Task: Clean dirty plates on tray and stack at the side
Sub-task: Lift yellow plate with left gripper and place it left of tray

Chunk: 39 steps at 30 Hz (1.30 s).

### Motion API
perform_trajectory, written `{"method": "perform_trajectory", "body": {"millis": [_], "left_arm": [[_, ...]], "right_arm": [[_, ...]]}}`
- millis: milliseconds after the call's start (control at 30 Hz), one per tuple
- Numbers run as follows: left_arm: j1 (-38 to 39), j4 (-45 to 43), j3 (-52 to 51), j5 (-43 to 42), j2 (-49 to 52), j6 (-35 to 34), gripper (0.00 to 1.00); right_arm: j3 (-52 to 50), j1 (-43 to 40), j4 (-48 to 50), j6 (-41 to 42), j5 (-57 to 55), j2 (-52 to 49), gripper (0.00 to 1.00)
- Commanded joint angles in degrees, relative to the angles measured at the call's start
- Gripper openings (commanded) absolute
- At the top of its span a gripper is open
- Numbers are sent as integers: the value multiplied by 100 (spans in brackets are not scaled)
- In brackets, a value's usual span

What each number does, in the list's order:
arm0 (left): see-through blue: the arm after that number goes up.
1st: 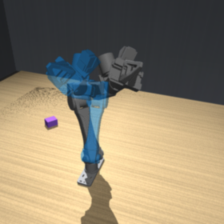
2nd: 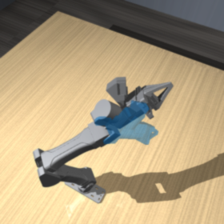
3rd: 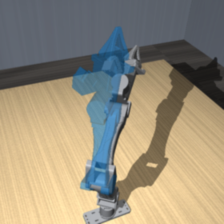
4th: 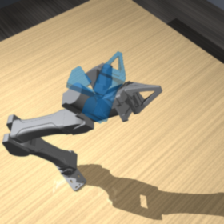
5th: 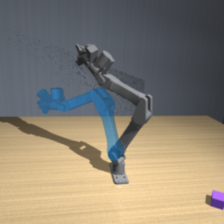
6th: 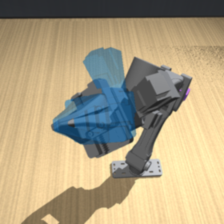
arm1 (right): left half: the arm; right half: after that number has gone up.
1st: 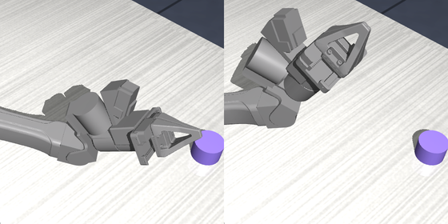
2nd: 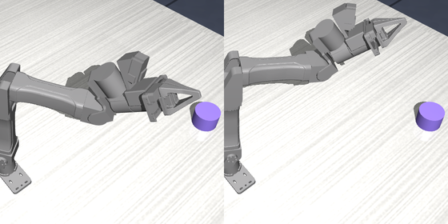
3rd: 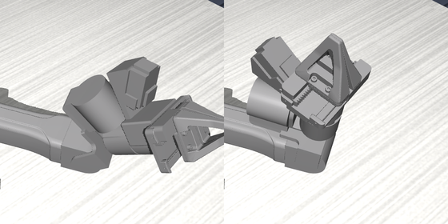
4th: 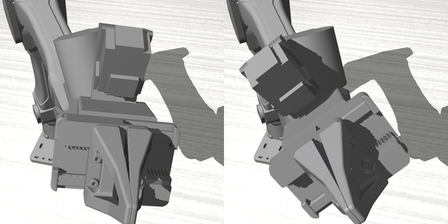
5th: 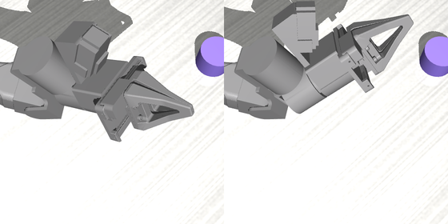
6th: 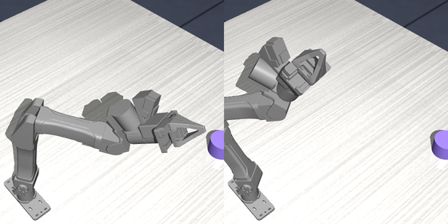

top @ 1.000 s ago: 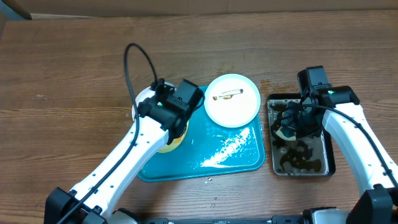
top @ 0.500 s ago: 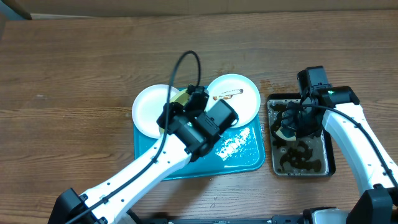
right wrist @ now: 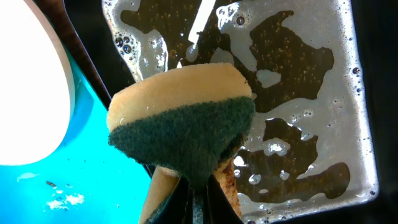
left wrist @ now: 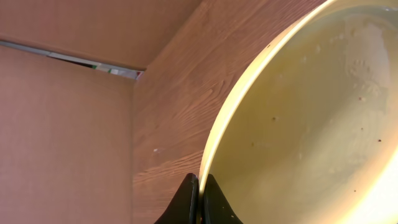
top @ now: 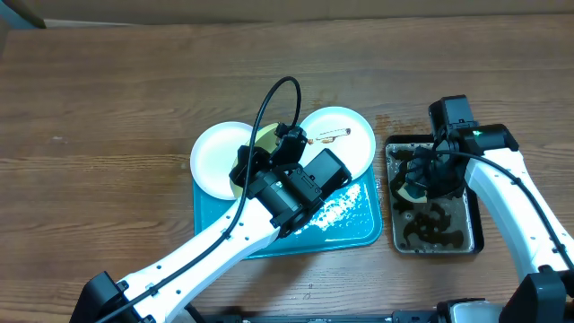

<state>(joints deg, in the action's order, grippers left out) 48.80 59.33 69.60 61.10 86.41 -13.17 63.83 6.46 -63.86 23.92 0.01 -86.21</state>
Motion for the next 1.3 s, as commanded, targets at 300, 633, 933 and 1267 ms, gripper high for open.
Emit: {"method": "perform_trajectory", "body": {"millis": [300, 633, 933, 1267], "left_arm": [[-1248, 369, 575, -2321, -195, -358, 4], [-4734, 431, 813, -5101, -227, -313, 4], [-7204, -68, 813, -5945, 474, -402, 4], [-8196, -415, 813, -5967, 1434, -396, 4]], "right_arm": [[-15, -11, 28, -37, 13, 24, 4], [-15, -11, 2, -42, 13, 24, 4], [-15, -11, -81, -42, 13, 24, 4], [-15, -11, -101, -42, 13, 24, 4]]}}
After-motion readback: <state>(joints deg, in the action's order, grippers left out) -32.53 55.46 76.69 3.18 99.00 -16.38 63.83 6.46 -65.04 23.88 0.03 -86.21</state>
